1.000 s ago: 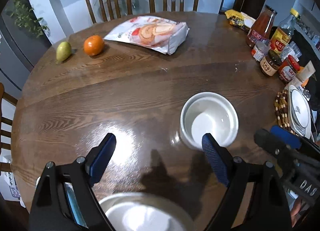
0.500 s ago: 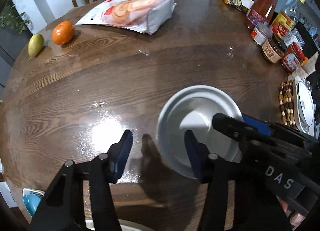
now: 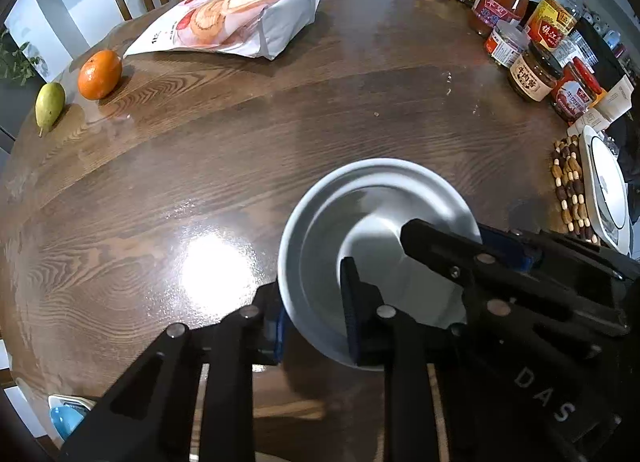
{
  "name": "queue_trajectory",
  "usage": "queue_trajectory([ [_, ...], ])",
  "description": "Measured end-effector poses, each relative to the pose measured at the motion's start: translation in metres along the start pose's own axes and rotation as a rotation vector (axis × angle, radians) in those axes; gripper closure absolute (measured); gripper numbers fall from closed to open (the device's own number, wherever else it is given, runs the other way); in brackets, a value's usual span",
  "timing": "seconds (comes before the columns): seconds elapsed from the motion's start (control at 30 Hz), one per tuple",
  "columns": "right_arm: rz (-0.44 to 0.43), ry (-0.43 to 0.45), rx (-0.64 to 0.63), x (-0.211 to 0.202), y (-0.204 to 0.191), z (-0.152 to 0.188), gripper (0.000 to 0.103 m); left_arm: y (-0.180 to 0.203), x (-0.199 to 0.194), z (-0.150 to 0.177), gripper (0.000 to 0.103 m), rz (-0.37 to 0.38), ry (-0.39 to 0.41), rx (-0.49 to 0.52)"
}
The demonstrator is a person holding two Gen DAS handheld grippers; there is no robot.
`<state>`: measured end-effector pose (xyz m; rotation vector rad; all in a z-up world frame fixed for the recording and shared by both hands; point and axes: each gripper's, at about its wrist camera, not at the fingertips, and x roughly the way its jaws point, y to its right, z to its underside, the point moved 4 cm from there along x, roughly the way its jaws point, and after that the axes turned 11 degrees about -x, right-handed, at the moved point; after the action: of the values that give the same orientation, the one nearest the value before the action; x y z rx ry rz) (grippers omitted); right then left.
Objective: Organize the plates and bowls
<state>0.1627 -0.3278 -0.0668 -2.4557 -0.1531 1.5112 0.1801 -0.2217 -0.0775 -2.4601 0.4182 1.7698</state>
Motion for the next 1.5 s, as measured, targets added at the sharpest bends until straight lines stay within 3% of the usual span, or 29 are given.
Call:
queue_trajectory([
  [0.67, 0.015, 0.143, -0.007, -0.053, -0.018, 0.021, 0.085, 0.007, -0.054, 0.023, 0.085, -0.029, 0.165, 0.061],
  [1.5, -0.024, 0.168, -0.103, -0.091, -0.078, 0.056, 0.085, -0.027, -0.111, 0.079, 0.085, -0.044, 0.243, -0.014],
])
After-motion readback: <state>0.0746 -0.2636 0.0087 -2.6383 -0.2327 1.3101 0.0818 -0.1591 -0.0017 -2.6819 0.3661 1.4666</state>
